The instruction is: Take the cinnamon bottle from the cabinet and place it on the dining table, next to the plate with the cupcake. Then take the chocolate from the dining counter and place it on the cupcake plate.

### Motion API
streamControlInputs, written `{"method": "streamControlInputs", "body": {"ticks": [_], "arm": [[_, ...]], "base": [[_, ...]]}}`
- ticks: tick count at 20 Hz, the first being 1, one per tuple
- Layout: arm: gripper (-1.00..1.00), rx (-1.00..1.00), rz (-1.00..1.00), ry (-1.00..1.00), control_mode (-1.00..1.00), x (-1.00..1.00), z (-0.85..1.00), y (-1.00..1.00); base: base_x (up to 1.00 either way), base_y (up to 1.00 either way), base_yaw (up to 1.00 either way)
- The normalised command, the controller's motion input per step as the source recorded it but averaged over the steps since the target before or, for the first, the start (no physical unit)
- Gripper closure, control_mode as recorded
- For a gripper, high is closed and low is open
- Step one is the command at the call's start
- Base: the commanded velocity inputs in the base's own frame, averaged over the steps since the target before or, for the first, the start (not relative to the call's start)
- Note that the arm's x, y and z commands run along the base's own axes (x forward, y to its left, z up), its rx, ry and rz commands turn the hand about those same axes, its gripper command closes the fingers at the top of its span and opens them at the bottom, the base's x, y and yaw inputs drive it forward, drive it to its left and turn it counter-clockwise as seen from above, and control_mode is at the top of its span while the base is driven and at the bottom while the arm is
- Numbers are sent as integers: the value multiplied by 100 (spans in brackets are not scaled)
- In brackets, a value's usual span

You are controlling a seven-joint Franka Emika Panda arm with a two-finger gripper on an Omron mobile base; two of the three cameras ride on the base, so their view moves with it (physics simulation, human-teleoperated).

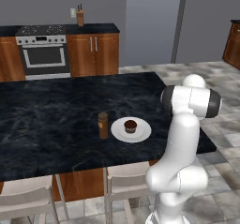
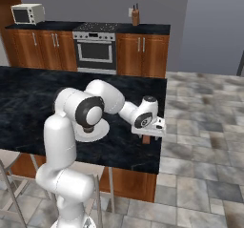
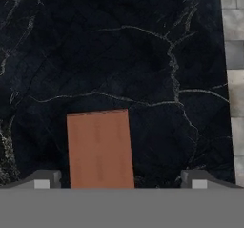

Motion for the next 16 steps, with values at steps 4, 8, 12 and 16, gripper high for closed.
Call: {"method": "streamControlInputs", "body": {"ticks": [4,8,12,16], "arm": [[100,0,0,-1,-100,12,-41,11],[100,0,0,0,-100,10,-45,14],[100,0,0,0,-100,0,-57,14],[100,0,0,0,-100,-2,-54,14]], "base": [[0,0,0],[0,0,0],[0,0,0],[0,0,0]]}}
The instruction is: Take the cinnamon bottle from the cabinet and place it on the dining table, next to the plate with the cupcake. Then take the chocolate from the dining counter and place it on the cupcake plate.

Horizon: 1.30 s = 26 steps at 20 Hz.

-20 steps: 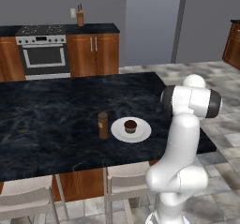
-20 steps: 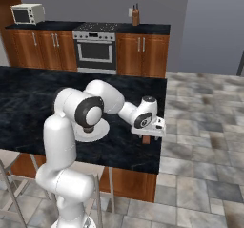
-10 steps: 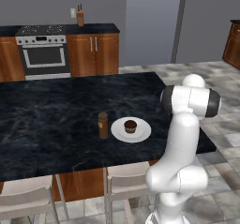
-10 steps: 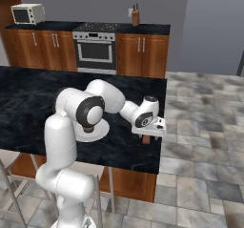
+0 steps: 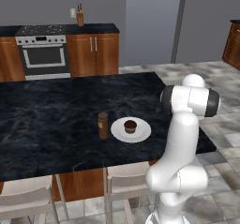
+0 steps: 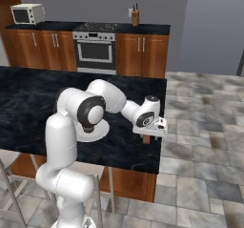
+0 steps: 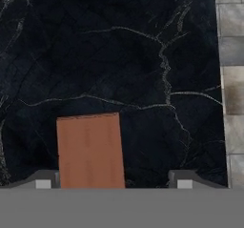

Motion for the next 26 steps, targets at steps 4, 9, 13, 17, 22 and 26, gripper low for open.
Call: {"method": "streamControlInputs", "body": {"ticks": [4,9,13,17,22,26], "arm": [[100,0,0,0,-100,-13,-46,27],[100,0,0,0,-100,-7,-32,43],[100,0,0,0,-100,-6,-25,44],[100,0,0,0,-100,-9,-16,33],[100,1,0,0,-100,-13,2,28],[100,0,0,-3,-100,-12,30,30]], "base": [[0,0,0],[0,0,0],[0,0,0],[0,0,0],[0,0,0],[0,0,0]]}}
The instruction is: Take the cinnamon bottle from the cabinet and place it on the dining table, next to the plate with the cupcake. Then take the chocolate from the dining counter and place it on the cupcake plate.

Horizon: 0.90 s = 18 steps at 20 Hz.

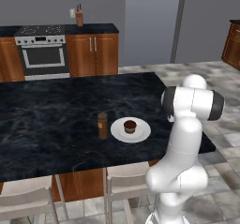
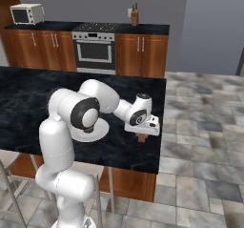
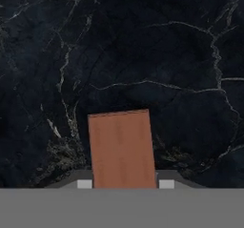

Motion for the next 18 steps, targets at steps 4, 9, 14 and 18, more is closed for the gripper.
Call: {"method": "streamControlInputs", "body": {"ticks": [4,9,14,18], "arm": [[100,0,0,-3,-100,-5,45,32],[100,0,0,0,-100,-4,37,35],[100,1,-2,0,-100,-1,1,62],[100,3,-8,0,-100,0,0,61]], "base": [[0,0,0],[0,0,0],[0,0,0],[0,0,0]]}}
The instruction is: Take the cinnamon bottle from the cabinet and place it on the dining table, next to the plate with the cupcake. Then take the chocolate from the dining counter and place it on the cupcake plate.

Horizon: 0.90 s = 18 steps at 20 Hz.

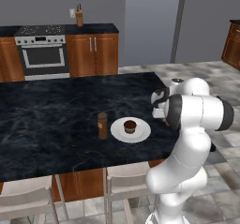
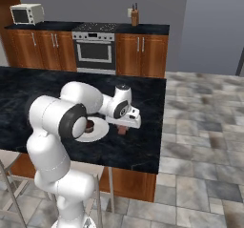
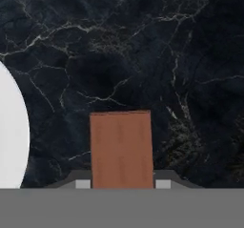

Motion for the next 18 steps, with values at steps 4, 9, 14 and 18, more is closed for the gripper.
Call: {"method": "streamControlInputs", "body": {"ticks": [4,9,14,18], "arm": [[100,5,-10,0,-100,11,0,37],[100,11,-8,0,-100,20,1,22],[100,8,-6,0,-100,2,0,41],[100,1,-4,0,-100,0,0,40]], "base": [[0,0,0],[0,0,0],[0,0,0],[0,0,0]]}}
